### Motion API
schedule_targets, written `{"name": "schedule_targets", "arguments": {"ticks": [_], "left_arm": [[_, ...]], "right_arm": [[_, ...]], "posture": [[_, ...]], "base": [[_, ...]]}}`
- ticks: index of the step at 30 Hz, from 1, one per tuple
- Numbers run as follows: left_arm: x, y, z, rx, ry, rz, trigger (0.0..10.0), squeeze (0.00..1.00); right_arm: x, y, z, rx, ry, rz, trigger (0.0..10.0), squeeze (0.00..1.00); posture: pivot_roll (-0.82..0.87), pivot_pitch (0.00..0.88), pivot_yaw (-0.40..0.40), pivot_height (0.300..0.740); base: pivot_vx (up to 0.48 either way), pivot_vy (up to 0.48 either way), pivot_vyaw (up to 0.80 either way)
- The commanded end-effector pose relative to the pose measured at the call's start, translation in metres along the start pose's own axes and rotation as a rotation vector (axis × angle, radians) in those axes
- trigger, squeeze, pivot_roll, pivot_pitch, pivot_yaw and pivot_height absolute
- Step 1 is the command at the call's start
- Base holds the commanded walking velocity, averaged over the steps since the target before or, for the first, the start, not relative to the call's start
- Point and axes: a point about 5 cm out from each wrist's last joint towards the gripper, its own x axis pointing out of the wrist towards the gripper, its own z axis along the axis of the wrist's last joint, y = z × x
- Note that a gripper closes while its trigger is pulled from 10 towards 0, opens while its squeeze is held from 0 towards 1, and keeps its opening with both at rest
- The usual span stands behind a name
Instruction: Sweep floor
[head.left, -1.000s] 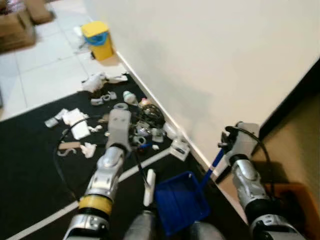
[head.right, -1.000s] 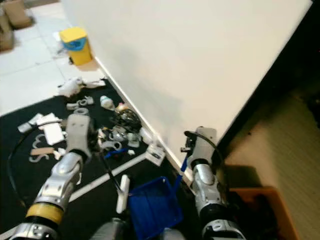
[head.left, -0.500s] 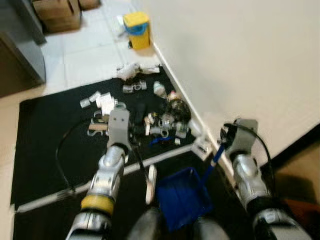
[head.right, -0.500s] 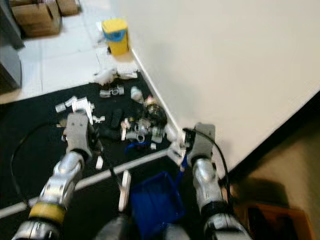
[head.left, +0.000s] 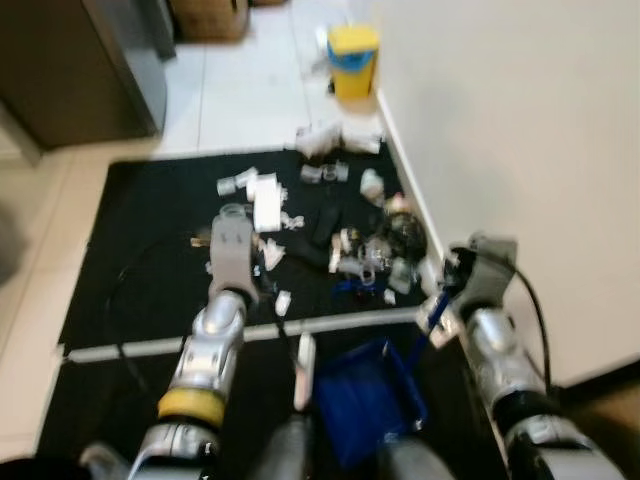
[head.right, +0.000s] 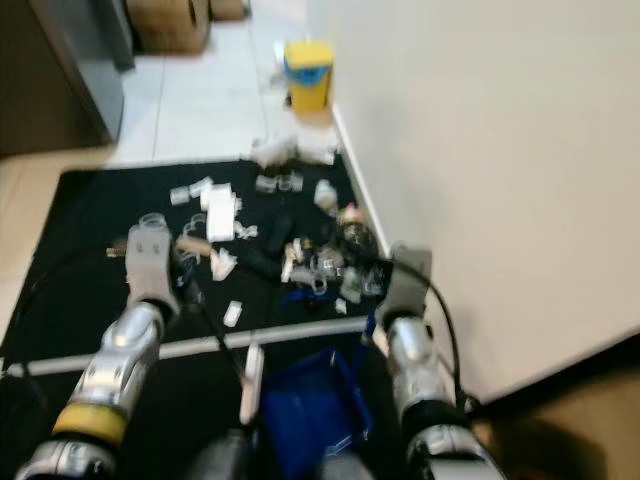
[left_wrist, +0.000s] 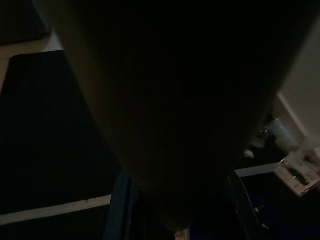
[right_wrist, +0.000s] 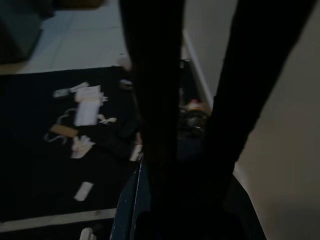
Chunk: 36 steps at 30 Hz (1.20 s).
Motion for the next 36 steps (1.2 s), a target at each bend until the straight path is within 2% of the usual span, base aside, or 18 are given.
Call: {"name": "schedule_targets", "arguments": {"ticks": [1, 7, 8, 9, 10, 11, 12, 15, 19, 23, 28, 36], "left_arm": [[-0.004, 0.01, -0.014, 0.074, 0.064, 0.031, 10.0, 0.0], [-0.002, 0.01, -0.003, 0.105, 0.029, 0.004, 10.0, 0.0], [-0.001, 0.013, 0.004, 0.113, 0.013, 0.006, 10.0, 0.0], [-0.001, 0.013, 0.004, 0.113, 0.013, 0.006, 10.0, 0.0], [0.0, 0.015, 0.007, 0.111, 0.005, 0.009, 10.0, 0.0], [0.001, 0.019, 0.014, 0.11, -0.006, 0.012, 10.0, 0.0], [0.001, 0.019, 0.014, 0.11, -0.006, 0.012, 10.0, 0.0], [0.002, 0.022, 0.019, 0.093, -0.018, 0.017, 10.0, 0.0], [0.003, 0.024, 0.02, 0.078, -0.01, 0.025, 10.0, 0.0], [0.0, 0.021, 0.014, 0.077, 0.009, 0.022, 10.0, 0.0], [-0.001, 0.017, 0.013, 0.069, -0.004, -0.002, 10.0, 0.0], [-0.002, 0.011, 0.013, 0.031, -0.014, -0.023, 10.0, 0.0]], "right_arm": [[0.0, -0.004, 0.0, 0.029, -0.004, -0.02, 10.0, 0.0], [0.005, -0.021, 0.01, 0.036, -0.027, -0.078, 10.0, 0.0], [0.007, -0.033, 0.018, 0.048, -0.048, -0.118, 10.0, 0.0], [0.007, -0.033, 0.018, 0.048, -0.048, -0.118, 10.0, 0.0], [0.008, -0.039, 0.023, 0.071, -0.068, -0.145, 10.0, 0.0], [0.011, -0.052, 0.031, 0.085, -0.086, -0.186, 10.0, 0.0], [0.011, -0.052, 0.031, 0.085, -0.086, -0.186, 10.0, 0.0], [0.012, -0.068, 0.041, 0.084, -0.105, -0.234, 10.0, 0.0], [0.013, -0.079, 0.052, 0.076, -0.149, -0.274, 10.0, 0.0], [0.012, -0.1, 0.078, 0.014, -0.252, -0.371, 10.0, 0.0], [0.012, -0.106, 0.078, -0.033, -0.225, -0.393, 10.0, 0.0], [0.004, -0.111, 0.052, -0.013, -0.102, -0.443, 10.0, 0.0]], "posture": [[0.01, 0.111, -0.008, 0.74], [0.01, 0.109, -0.006, 0.74], [0.01, 0.108, -0.006, 0.74], [0.01, 0.108, -0.006, 0.74], [0.01, 0.108, -0.006, 0.74], [0.01, 0.108, -0.006, 0.74], [0.01, 0.108, -0.006, 0.74], [0.01, 0.101, -0.002, 0.74], [0.01, 0.096, -0.003, 0.74], [0.01, 0.094, -0.005, 0.74], [0.01, 0.088, -0.005, 0.74], [0.01, 0.081, -0.005, 0.74]], "base": [[0.0, 0.0, 0.8], [0.0, 0.0, 0.61], [0.0, 0.0, 0.0], [0.0, 0.0, 0.0], [0.0, 0.0, 0.0], [0.0, 0.0, 0.0], [0.0, 0.0, 0.0], [0.0, 0.0, 0.0], [0.0, 0.0, 0.0], [0.0, 0.0, 0.0], [0.0, 0.0, 0.0], [0.0, 0.0, 0.0]]}}
